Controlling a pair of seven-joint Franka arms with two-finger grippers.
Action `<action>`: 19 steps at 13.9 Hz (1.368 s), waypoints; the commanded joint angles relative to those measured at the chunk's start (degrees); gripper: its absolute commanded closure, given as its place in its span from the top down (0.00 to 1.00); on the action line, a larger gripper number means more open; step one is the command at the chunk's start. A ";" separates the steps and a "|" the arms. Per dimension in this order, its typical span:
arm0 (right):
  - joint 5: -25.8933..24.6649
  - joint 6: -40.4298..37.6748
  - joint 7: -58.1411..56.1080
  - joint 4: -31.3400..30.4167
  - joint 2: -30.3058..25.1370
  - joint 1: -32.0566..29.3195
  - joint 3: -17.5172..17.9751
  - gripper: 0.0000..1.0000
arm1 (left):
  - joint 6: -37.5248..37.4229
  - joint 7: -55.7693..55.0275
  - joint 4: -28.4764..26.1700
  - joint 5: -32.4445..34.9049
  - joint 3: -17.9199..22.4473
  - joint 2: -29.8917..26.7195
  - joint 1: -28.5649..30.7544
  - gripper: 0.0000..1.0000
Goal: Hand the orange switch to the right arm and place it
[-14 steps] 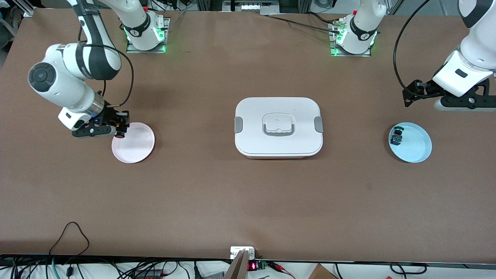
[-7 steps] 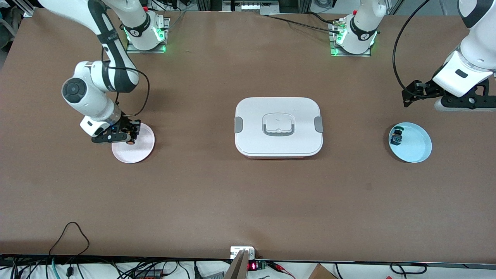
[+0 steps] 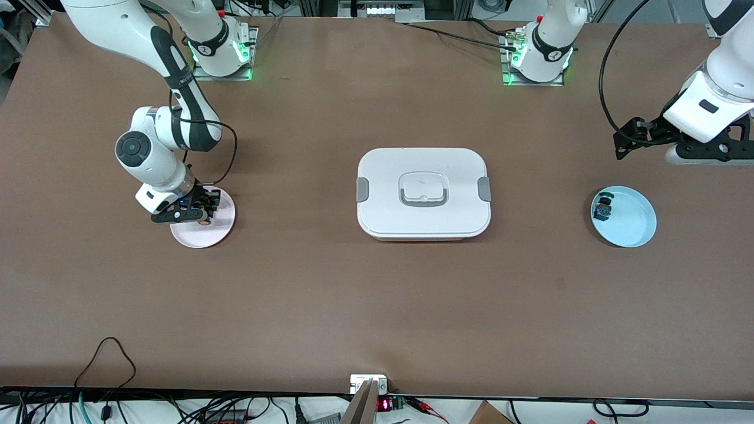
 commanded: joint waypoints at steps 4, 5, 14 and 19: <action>-0.67 -8.80 1.04 4.24 -6.99 1.55 0.02 1.00 | -4.72 -0.88 2.54 -0.97 0.14 -0.31 -0.56 1.00; -0.67 -15.54 1.04 7.74 -9.09 1.64 0.02 1.00 | -4.73 -0.88 2.63 -0.97 0.32 -0.13 -0.47 1.00; -0.15 -60.32 1.21 41.34 -16.23 1.38 -0.24 1.00 | -5.08 -0.88 2.89 -0.89 0.23 -0.13 -0.47 1.00; -0.76 -60.35 0.25 42.05 -16.41 1.38 -0.15 1.00 | -6.13 -0.79 2.89 -0.97 0.23 -0.13 -0.47 1.00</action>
